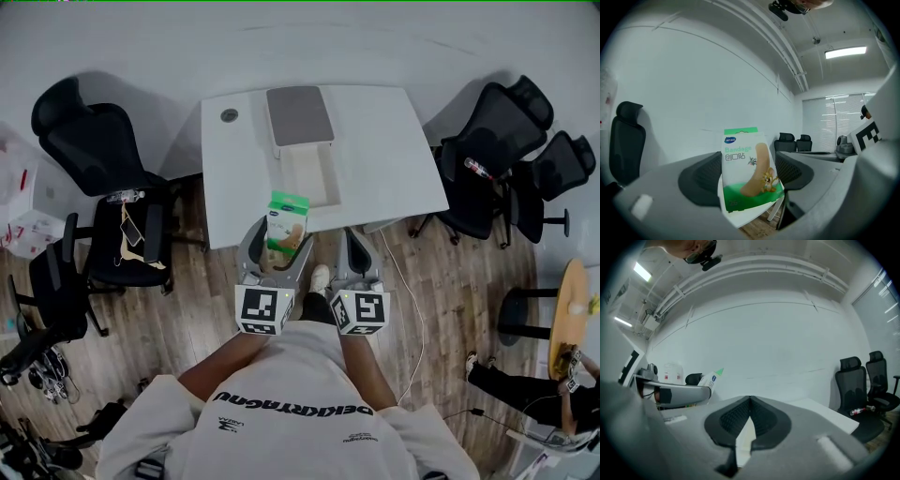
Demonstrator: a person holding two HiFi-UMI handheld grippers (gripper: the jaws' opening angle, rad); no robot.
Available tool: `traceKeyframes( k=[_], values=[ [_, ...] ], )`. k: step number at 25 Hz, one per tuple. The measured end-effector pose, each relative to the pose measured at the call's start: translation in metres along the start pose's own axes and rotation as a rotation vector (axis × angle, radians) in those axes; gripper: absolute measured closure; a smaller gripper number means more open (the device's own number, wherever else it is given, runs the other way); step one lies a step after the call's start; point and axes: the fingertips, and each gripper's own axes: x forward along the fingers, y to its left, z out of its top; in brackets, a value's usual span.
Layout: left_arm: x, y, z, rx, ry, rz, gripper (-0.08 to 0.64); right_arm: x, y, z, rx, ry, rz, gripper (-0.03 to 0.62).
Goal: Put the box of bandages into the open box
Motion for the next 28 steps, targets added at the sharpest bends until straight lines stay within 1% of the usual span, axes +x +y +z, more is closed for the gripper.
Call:
traceKeyframes(
  k=[5, 11, 19, 28],
  values=[
    [0.022, 0.003, -0.001, -0.029, 0.011, 0.032, 0.195, 0.020, -0.010, 0.002, 0.001, -0.006, 0.034, 0.595],
    [0.054, 0.002, -0.005, -0.041, 0.030, 0.073, 0.195, 0.047, -0.035, 0.001, 0.004, 0.009, 0.077, 0.594],
    [0.096, 0.001, -0.015, -0.077, 0.060, 0.132, 0.195, 0.084, -0.057, 0.001, 0.004, 0.026, 0.158, 0.594],
    [0.132, -0.001, -0.029, -0.089, 0.100, 0.179, 0.195, 0.110, -0.084, -0.008, 0.022, 0.053, 0.194, 0.594]
  ],
)
